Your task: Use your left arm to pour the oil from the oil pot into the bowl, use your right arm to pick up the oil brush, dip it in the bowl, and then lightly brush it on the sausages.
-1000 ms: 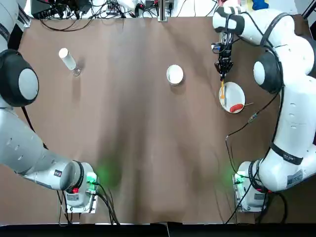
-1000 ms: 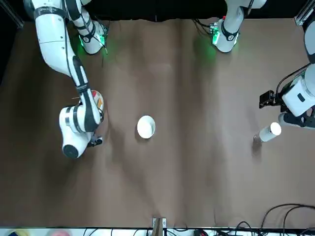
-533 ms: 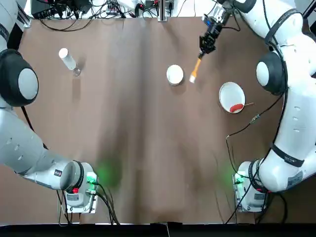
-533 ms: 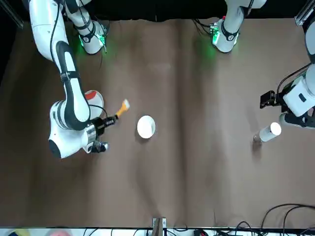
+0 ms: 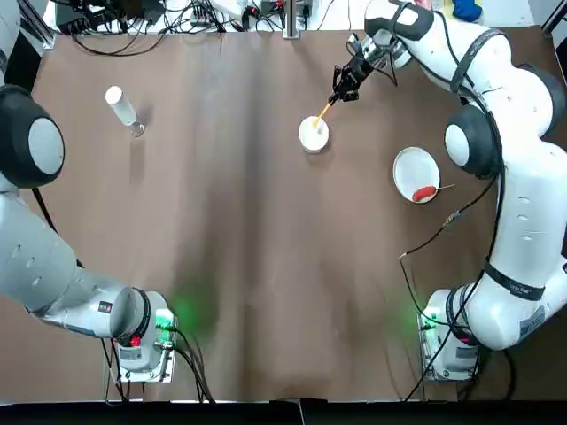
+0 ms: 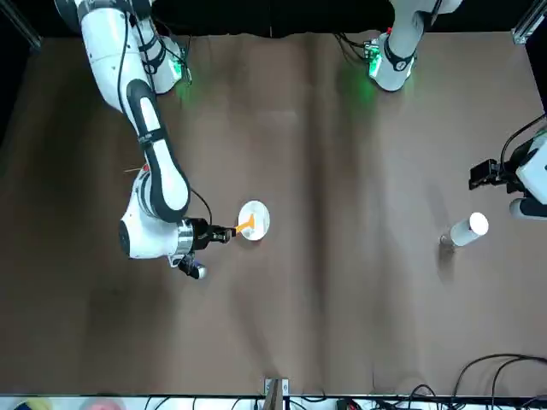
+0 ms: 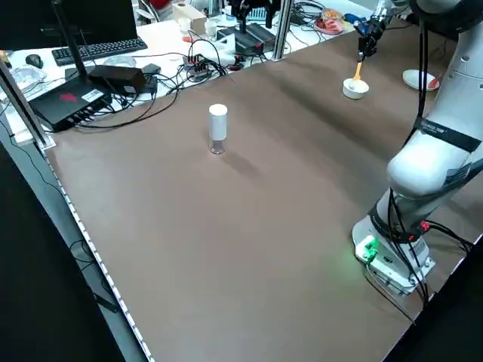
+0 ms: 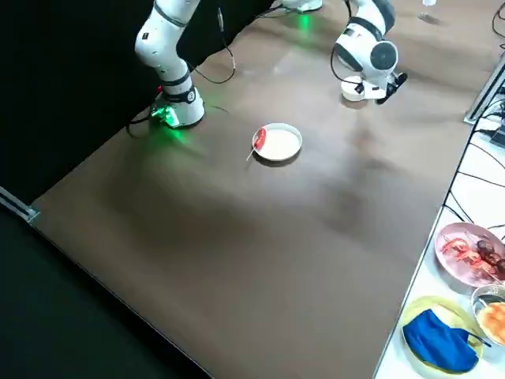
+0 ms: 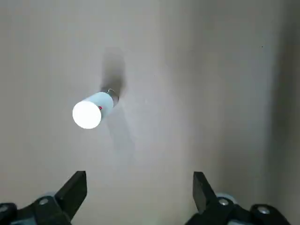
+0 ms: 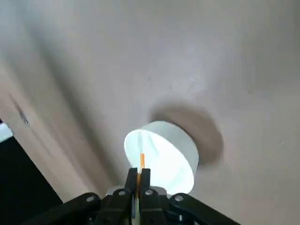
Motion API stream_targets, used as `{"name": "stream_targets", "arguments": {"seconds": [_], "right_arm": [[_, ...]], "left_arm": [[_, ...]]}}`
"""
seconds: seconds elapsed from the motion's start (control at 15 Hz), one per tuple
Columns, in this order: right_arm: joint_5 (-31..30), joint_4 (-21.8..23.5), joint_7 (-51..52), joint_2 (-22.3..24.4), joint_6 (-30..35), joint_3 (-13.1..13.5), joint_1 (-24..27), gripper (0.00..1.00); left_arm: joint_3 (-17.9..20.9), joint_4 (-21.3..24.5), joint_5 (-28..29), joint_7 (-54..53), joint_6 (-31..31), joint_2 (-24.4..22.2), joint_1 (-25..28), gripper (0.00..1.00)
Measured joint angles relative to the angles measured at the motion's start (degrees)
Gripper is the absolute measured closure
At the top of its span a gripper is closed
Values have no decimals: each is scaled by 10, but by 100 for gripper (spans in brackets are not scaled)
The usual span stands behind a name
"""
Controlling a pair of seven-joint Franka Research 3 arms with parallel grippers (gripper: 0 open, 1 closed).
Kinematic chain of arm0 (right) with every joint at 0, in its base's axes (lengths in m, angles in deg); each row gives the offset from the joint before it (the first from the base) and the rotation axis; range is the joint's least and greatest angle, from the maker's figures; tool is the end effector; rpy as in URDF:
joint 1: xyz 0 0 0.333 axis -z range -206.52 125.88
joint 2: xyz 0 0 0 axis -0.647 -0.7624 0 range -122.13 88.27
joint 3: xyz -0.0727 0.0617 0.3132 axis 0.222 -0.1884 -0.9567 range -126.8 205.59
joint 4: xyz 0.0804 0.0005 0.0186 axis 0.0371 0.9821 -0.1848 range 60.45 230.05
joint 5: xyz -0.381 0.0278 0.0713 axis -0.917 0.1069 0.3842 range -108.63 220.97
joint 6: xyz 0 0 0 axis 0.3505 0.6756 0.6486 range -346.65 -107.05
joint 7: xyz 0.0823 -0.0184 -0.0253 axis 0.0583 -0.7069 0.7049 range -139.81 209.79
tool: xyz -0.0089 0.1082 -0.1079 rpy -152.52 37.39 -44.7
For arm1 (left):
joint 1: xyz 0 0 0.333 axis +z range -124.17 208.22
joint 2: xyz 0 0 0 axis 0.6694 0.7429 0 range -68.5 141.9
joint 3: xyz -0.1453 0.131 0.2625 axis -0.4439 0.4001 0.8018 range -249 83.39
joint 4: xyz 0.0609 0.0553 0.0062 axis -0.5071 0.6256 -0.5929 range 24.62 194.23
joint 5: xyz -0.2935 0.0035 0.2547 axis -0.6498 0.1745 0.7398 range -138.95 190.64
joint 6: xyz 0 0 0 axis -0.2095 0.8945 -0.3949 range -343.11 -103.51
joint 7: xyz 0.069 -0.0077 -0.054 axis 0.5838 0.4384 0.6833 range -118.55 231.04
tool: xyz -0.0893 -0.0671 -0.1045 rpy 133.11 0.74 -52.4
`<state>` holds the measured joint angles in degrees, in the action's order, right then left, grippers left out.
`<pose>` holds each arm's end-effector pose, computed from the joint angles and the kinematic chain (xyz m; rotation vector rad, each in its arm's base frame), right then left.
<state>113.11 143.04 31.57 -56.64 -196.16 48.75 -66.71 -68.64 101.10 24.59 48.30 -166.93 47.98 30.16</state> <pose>0.6330 0.2996 0.2195 -2.3971 0.3381 0.4311 0.6009 0.0084 0.5328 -3.1165 0.1563 0.1526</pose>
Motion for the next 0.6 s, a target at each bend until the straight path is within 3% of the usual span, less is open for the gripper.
{"name": "stream_targets", "arguments": {"seconds": [0.4,0.47,0.53,0.6], "right_arm": [[21,38,-2,0,-5,0,-10,96],[22,39,-3,0,-12,0,-15,96],[23,41,-5,0,-24,0,-21,96],[23,42,-5,0,-28,0,-23,96]], "left_arm": [[-6,-2,0,48,0,-1,4,0],[-22,-2,-1,63,0,-2,21,0],[-98,-2,-2,96,0,-7,83,0],[-129,-2,-2,116,0,-9,104,0]]}}
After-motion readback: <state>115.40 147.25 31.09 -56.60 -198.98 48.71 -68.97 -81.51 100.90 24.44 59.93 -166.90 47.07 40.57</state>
